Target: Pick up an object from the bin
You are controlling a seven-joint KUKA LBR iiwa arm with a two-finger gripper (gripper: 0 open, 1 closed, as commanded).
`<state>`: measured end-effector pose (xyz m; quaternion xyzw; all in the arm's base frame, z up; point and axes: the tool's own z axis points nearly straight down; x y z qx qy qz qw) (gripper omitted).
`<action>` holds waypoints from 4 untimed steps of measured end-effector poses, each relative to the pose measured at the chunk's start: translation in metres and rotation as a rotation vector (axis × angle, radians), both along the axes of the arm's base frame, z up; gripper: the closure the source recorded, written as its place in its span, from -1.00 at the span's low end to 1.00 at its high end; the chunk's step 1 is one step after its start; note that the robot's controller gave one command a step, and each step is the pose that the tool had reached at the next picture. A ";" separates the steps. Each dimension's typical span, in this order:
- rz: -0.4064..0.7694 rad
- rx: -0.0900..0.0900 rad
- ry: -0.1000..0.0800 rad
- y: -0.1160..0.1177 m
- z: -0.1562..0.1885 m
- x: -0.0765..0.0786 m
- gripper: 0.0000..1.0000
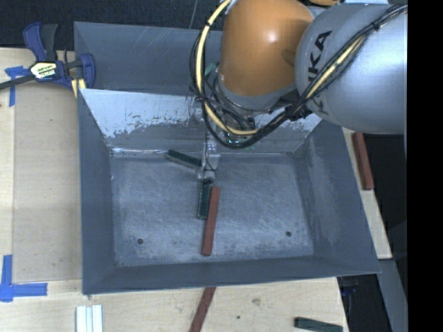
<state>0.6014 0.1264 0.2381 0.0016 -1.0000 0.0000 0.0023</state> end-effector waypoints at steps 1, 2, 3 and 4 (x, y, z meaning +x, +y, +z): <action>-0.002 0.001 -0.008 -0.001 0.005 0.002 -1.00; -0.054 0.003 -0.014 -0.006 -0.011 -0.005 -1.00; -0.088 0.002 -0.013 -0.018 -0.071 0.002 -1.00; 0.478 0.002 -0.019 -0.089 -0.162 -0.031 1.00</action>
Offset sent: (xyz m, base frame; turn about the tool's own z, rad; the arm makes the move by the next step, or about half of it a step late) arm -0.0355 -0.0256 -0.0846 0.2419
